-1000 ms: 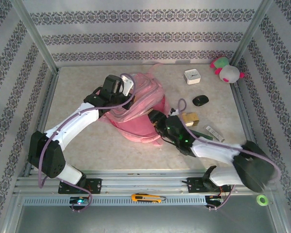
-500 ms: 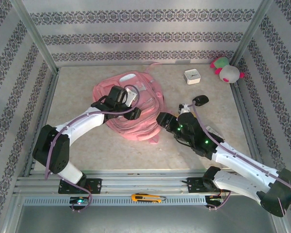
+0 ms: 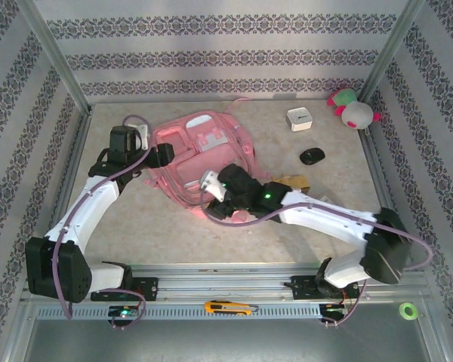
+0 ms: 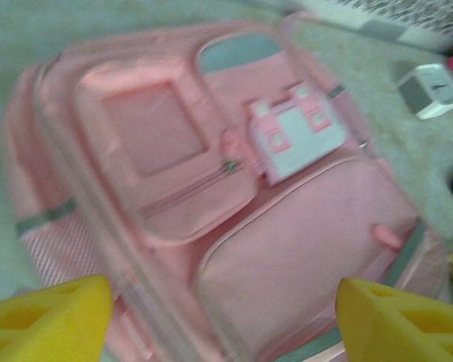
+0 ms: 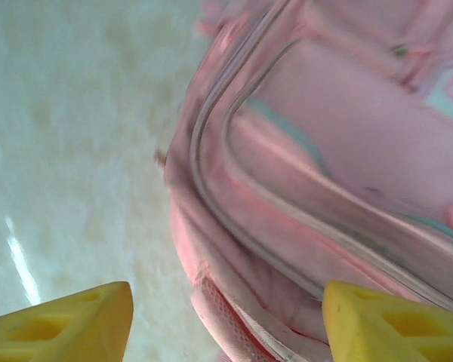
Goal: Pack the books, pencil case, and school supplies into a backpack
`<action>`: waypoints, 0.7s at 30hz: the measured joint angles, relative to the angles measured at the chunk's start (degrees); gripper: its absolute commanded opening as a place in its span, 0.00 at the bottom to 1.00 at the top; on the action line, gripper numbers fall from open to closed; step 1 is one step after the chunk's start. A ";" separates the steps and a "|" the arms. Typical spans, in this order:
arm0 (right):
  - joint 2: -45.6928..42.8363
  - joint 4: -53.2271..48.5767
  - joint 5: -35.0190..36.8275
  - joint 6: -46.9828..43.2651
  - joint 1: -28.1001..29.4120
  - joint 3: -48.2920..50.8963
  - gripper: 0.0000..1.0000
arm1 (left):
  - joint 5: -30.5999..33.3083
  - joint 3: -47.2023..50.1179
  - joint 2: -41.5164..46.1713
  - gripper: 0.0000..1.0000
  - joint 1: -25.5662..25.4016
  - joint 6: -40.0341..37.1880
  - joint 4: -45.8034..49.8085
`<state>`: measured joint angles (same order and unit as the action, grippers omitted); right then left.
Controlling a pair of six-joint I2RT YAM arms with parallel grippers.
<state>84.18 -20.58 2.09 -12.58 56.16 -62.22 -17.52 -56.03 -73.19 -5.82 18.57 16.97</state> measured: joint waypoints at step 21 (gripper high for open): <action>16.59 2.01 8.83 -20.00 0.02 -2.23 0.00 | -1.38 14.29 1.22 0.76 3.74 6.08 -2.86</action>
<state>100.77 -18.57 10.92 -32.58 56.18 -64.45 -18.90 -41.74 -71.96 -2.09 24.64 14.11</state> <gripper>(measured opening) 0.044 0.767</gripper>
